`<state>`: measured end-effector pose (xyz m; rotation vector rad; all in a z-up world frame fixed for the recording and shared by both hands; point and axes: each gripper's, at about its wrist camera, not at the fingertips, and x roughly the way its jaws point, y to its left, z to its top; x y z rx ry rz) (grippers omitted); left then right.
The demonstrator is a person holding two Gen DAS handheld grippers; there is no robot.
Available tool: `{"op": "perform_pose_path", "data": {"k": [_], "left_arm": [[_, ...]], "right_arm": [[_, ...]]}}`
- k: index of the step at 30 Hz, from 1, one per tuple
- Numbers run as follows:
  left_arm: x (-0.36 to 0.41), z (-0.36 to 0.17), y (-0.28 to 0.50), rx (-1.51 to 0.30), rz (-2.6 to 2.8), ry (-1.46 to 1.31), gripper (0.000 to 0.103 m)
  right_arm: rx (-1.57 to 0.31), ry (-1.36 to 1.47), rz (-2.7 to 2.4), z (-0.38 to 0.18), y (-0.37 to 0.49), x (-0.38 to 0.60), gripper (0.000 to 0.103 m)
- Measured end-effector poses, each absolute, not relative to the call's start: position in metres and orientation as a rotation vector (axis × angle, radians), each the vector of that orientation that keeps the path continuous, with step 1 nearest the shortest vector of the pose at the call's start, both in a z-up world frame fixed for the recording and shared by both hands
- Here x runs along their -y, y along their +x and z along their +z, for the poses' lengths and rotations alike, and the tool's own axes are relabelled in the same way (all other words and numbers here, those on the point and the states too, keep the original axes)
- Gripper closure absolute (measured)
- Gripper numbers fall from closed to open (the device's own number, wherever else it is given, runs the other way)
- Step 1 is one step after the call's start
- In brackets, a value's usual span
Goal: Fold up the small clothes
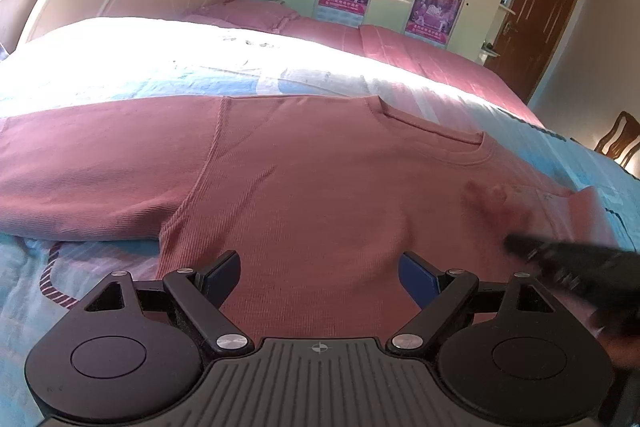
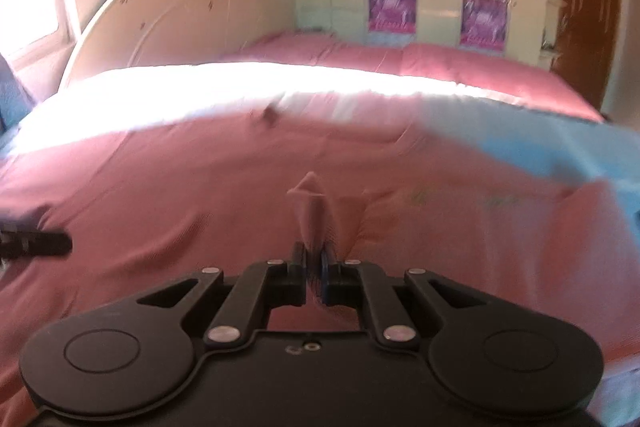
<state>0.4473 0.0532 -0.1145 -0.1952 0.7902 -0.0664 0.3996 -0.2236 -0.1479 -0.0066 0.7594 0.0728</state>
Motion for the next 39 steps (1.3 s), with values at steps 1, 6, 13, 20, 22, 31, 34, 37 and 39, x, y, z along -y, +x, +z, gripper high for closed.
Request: {"op": "perform_pose_path", "data": {"k": [1, 6, 13, 20, 22, 31, 34, 37, 39], "left_arm": [[-0.052, -0.115, 0.449, -0.792, -0.072, -0.197, 0.017], [-0.036, -0.115, 0.46, -0.791, -0.143, -0.209, 0.017], [0.043, -0.127, 0.502, -0.832, -0.323, -0.226, 0.042], [0.095, -0.148, 0.538, -0.898, -0.377, -0.216, 0.084], [0.099, -0.149, 0.543, -0.877, -0.373, -0.215, 0.097], [0.058, -0.101, 0.517, -0.673, -0.313, -0.208, 0.097], [0.032, -0.1, 0.511, -0.665, -0.27, -0.175, 0.097], [0.016, -0.114, 0.51, -0.714, -0.238, -0.181, 0.097], [0.014, -0.124, 0.506, -0.736, -0.22, -0.185, 0.097]], "right_arm": [[-0.786, 0.002, 0.086, -0.154, 0.401, 0.221, 0.084], [-0.749, 0.044, 0.086, -0.142, 0.384, 0.223, 0.067], [-0.719, 0.138, -0.114, -0.12, 0.354, 0.296, 0.1], [-0.683, 0.191, -0.294, -0.112, 0.315, 0.351, 0.1], [-0.668, 0.216, -0.346, -0.116, 0.313, 0.364, 0.1], [-0.636, 0.298, -0.504, -0.115, 0.305, 0.415, 0.1], [-0.639, 0.299, -0.485, -0.117, 0.312, 0.416, 0.1], [-0.654, 0.299, -0.46, -0.121, 0.316, 0.413, 0.099], [-0.665, 0.302, -0.442, -0.124, 0.316, 0.409, 0.094]]}}
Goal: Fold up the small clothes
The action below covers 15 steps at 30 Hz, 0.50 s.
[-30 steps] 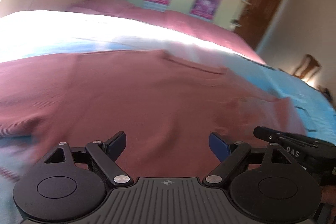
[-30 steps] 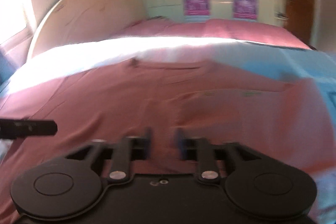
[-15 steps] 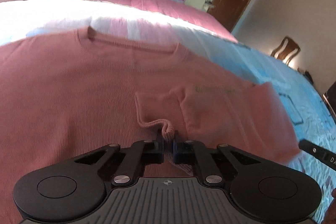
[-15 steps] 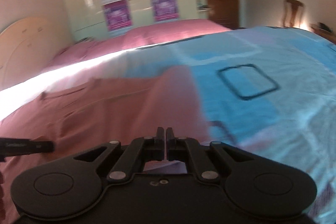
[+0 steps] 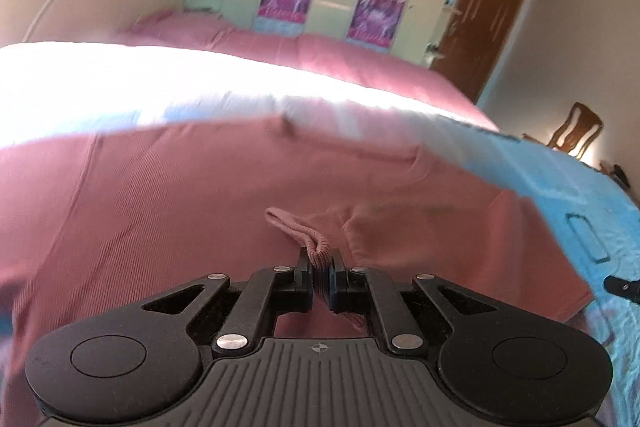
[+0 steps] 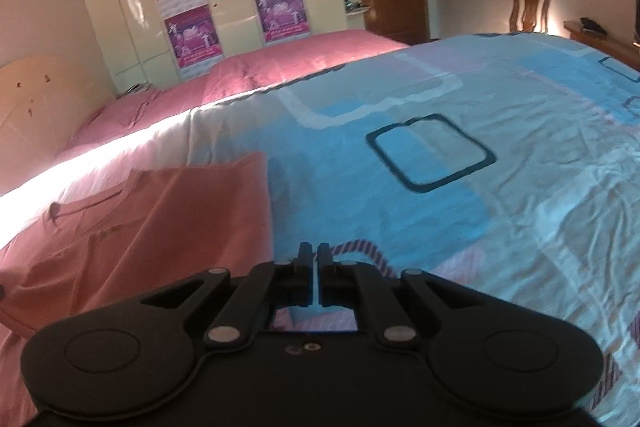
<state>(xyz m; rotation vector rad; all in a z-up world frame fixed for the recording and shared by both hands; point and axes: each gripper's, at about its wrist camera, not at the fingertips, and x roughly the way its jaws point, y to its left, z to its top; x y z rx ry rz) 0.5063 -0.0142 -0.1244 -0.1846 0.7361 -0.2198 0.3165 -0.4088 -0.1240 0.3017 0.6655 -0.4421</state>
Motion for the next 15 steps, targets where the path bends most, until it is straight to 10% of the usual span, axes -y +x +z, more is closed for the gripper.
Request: {"op": "perform_pose_path", "data": {"k": [15], "left_arm": [[-0.006, -0.144, 0.499, -0.756, -0.178, -0.164, 0.097]], "right_arm": [[-0.782, 0.282, -0.295, -0.144, 0.311, 0.386, 0.082]]}}
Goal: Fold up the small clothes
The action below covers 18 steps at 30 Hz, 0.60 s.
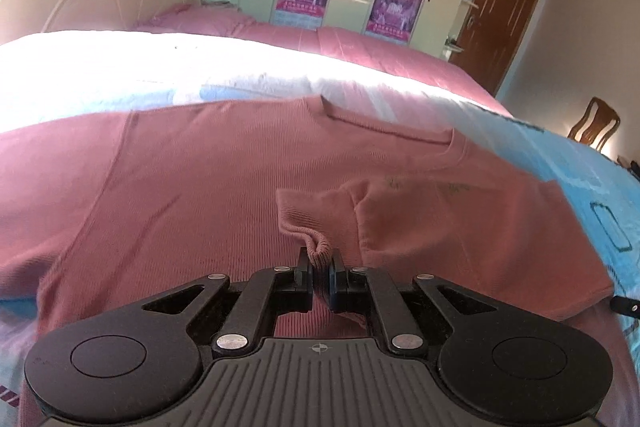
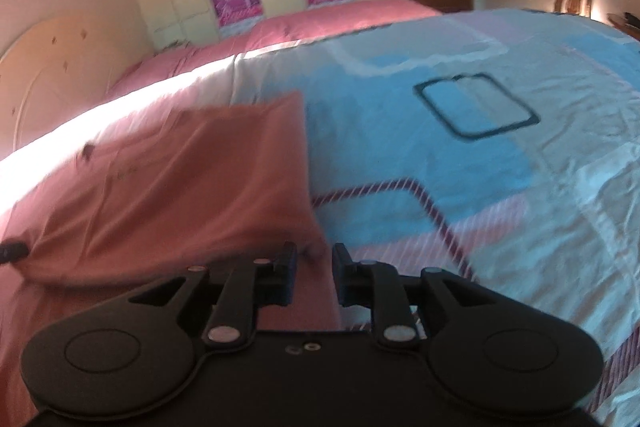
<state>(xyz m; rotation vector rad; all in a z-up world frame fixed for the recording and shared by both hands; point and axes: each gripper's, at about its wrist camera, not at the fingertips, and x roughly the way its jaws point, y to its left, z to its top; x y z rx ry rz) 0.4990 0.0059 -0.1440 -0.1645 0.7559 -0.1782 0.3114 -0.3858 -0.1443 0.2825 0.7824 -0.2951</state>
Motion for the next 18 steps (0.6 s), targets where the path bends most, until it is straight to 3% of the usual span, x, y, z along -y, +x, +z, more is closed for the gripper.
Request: {"op": "perform_pose_path", "data": {"k": [2, 4, 12, 14, 15, 16, 18], "left_arm": [[-0.004, -0.146, 0.502, -0.762, -0.18, -0.158, 0.097], [-0.008, -0.143, 0.5, -0.736, -0.169, -0.165, 0.097], [-0.008, -0.152, 0.502, -0.758, -0.175, -0.125, 0.097], [-0.013, -0.147, 0.5, -0.734, -0.155, -0.144, 0.081], [-0.015, -0.145, 0.501, -0.714, -0.141, -0.143, 0.058], [-0.017, -0.144, 0.503, -0.697, -0.123, -0.136, 0.051], [-0.019, -0.145, 0.515, -0.7, -0.122, -0.14, 0.051]], "right_arm": [[-0.797, 0.24, -0.308, -0.15, 0.316, 0.381, 0.081], [-0.786, 0.237, -0.34, -0.152, 0.319, 0.383, 0.088], [-0.795, 0.24, -0.373, -0.152, 0.316, 0.391, 0.085], [-0.742, 0.247, -0.372, -0.14, 0.306, 0.394, 0.081], [-0.714, 0.257, -0.366, -0.133, 0.303, 0.398, 0.08], [-0.692, 0.271, -0.358, -0.128, 0.303, 0.403, 0.08], [-0.66, 0.296, -0.334, -0.122, 0.314, 0.413, 0.08]]}}
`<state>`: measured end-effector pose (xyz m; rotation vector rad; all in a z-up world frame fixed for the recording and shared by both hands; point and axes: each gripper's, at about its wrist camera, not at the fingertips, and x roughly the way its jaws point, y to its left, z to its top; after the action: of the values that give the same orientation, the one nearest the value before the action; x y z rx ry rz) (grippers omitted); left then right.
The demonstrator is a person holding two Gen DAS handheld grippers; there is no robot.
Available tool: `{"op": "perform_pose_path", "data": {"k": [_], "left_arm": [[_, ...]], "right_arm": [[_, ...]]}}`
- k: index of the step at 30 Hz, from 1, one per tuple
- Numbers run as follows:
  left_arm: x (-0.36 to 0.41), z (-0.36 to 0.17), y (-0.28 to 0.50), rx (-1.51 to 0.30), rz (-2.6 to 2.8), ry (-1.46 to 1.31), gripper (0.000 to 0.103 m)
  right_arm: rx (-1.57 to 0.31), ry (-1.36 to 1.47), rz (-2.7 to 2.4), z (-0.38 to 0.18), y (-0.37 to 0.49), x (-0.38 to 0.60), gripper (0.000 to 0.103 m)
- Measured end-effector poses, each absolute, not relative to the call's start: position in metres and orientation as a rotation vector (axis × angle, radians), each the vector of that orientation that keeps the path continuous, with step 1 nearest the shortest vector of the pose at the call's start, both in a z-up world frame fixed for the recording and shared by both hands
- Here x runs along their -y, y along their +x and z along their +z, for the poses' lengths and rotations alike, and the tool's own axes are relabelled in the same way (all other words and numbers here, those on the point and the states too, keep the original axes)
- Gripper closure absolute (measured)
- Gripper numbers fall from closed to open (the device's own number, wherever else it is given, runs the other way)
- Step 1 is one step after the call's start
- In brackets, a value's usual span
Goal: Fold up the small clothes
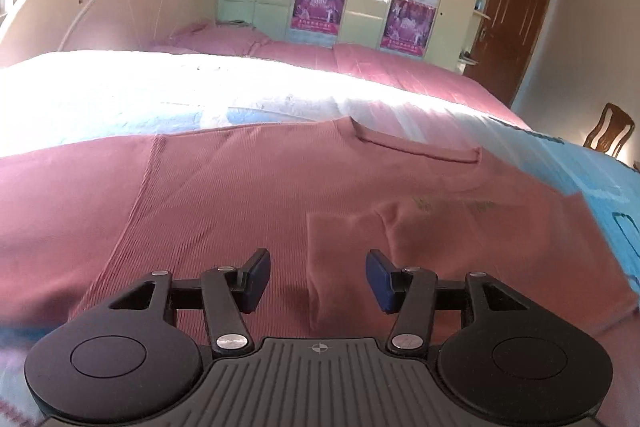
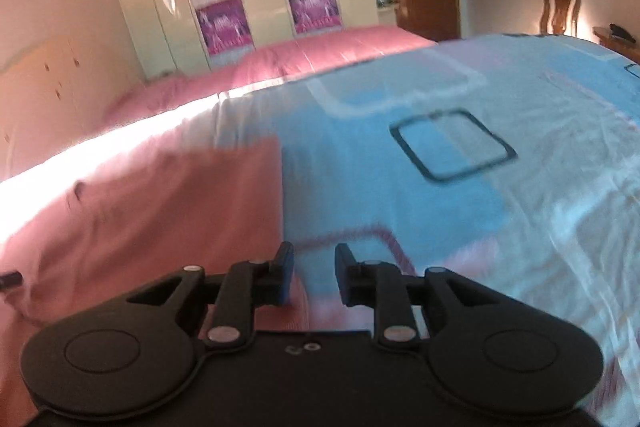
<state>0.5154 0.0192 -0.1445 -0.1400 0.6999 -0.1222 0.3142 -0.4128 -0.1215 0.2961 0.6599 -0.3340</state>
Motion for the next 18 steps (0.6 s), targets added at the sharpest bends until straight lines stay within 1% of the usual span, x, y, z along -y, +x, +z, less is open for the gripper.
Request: {"op": "perform_pose_path", "data": {"k": [5, 6, 7, 8, 9, 12, 13, 14, 16, 18], "left_arm": [[-0.019, -0.157, 0.552, -0.747, -0.162, -0.205, 0.052], [-0.017, -0.16, 0.556, -0.75, -0.171, -0.216, 0.054], [-0.014, -0.161, 0.559, -0.75, -0.178, -0.218, 0.073], [-0.012, -0.162, 0.561, -0.755, -0.191, -0.217, 0.086], [-0.01, -0.163, 0.563, -0.758, -0.203, -0.222, 0.095], [-0.007, -0.165, 0.561, -0.733, -0.2, -0.218, 0.096], [-0.008, -0.164, 0.557, -0.697, -0.187, -0.225, 0.097], [-0.011, -0.162, 0.551, -0.658, -0.184, -0.242, 0.097], [-0.015, -0.159, 0.542, -0.595, -0.143, -0.246, 0.097], [-0.016, -0.169, 0.545, -0.635, -0.106, -0.229, 0.097]], "right_arm": [[-0.63, 0.381, -0.283, -0.124, 0.37, 0.442, 0.08], [-0.64, 0.392, -0.267, -0.128, 0.382, 0.447, 0.08], [-0.651, 0.408, -0.258, -0.133, 0.393, 0.452, 0.078], [-0.665, 0.436, -0.249, -0.139, 0.406, 0.459, 0.077], [-0.673, 0.463, -0.241, -0.145, 0.413, 0.464, 0.077], [-0.7, 0.558, -0.219, -0.162, 0.43, 0.477, 0.077], [-0.705, 0.579, -0.212, -0.166, 0.433, 0.479, 0.086], [-0.713, 0.593, -0.191, -0.169, 0.435, 0.48, 0.097], [-0.689, 0.521, -0.161, -0.163, 0.433, 0.471, 0.099], [-0.69, 0.446, -0.194, -0.161, 0.432, 0.463, 0.099]]}}
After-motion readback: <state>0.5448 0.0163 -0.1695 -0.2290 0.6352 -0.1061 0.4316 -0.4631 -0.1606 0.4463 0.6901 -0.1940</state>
